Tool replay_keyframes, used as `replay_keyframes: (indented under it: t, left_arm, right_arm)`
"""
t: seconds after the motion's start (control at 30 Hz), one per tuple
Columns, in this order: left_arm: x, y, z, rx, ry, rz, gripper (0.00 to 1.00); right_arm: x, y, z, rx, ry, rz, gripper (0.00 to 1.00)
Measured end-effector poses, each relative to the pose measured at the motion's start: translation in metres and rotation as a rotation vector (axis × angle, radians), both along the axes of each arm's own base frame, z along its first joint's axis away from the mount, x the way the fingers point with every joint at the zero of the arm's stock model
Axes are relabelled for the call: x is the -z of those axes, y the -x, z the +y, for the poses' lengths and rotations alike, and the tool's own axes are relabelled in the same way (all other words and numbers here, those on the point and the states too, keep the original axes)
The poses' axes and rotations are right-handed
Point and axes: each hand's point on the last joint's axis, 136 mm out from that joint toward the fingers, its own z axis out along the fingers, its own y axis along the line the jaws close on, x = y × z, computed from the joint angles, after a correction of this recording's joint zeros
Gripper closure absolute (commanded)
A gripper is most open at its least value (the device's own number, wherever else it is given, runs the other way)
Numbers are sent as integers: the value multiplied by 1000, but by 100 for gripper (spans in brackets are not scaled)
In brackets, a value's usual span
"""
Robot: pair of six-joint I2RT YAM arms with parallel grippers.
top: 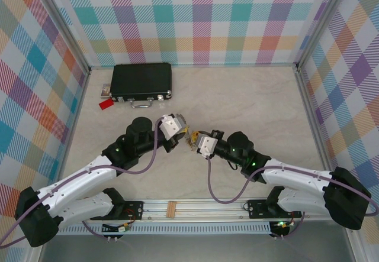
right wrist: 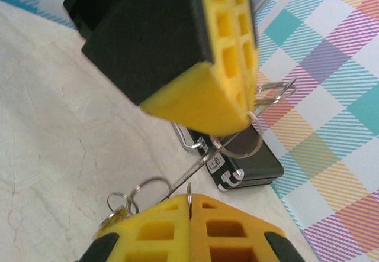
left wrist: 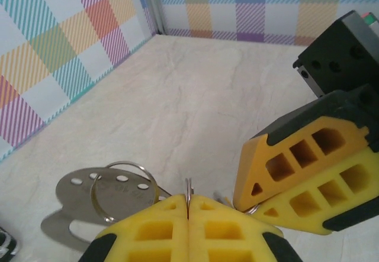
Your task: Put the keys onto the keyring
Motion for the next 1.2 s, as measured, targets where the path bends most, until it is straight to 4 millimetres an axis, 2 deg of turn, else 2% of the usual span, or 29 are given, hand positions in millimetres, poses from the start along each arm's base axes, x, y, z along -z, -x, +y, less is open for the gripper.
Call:
replay_keyframes:
  t: [0.2,0.4,0.6,0.77,0.93,1.07,1.2]
  left_arm:
    - [15,4,-7,18,88,73,100]
    - [0,2,-18,82,260,116,100]
    - [3,-25,-16,116,453,232,100]
    - [7,-33,-25,200,543,304,100]
    - [0,-25,-32,298,587,325,100]
    - [-14,-19,-33,353,604,298,100]
    - [-15,-15,-33,376,595,296,100]
  right_arm:
    - [-18,2,-16,27,-69,59,100]
    - [-37,0,-39,77,-168,134,100]
    - [-50,-2,-59,119,-248,188,100]
    - [-45,-5,-61,115,-258,240,100]
    - [-35,-9,-59,96,-244,307,100]
    - [-37,-13,-57,68,-255,355,100]
    - [-41,-17,-54,35,-268,392,100]
